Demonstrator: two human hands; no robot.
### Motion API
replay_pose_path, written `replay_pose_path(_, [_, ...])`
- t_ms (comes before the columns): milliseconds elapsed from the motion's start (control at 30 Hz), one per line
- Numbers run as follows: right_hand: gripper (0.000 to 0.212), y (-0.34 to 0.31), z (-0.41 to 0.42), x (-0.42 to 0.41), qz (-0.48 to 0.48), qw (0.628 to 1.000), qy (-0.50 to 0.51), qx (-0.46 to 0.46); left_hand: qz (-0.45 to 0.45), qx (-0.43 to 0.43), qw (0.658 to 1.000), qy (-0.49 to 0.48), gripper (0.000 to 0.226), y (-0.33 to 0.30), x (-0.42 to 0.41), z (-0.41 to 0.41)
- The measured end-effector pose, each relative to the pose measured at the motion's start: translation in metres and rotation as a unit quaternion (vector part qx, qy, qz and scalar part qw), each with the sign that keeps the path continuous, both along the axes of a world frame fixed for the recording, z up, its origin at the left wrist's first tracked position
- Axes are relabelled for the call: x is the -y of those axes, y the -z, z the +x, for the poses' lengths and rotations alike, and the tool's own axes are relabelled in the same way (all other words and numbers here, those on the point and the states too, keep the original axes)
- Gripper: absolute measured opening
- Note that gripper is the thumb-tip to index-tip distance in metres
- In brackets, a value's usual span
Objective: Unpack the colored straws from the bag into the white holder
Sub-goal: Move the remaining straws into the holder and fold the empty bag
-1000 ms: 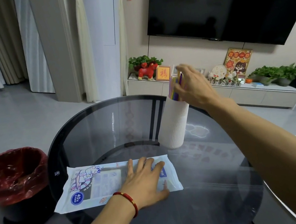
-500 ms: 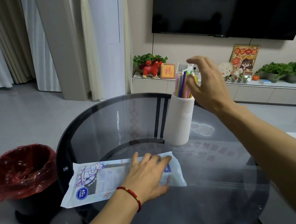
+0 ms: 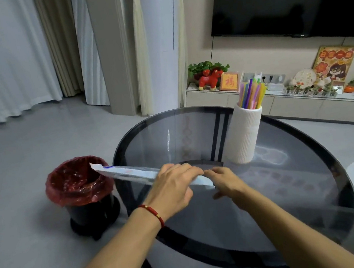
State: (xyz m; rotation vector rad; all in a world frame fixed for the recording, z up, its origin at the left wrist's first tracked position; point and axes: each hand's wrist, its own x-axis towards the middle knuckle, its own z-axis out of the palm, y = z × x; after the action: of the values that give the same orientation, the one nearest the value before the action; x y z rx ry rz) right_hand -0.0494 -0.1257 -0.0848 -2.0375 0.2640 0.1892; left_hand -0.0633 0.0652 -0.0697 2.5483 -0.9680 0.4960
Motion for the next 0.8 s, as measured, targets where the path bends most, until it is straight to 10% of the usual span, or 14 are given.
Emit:
replay_pose_path(333, [0.018, -0.008, 0.010, -0.131, 0.378, 0.924, 0.039, -0.054, -0.154, 0.010, 0.980, -0.123, 0.044, -0.019, -0.139, -0.022])
replay_pose_path(567, [0.018, 0.008, 0.035, -0.253, 0.260, 0.965, -0.011, 0.021, -0.402, -0.188, 0.867, -0.224, 0.045, 0.017, -0.231, -0.028])
replay_pose_path(800, [0.015, 0.021, 0.074, -0.308, 0.249, 0.968, -0.006, 0.024, -0.375, -0.112, 0.878, -0.276, 0.025, 0.032, -0.271, 0.015])
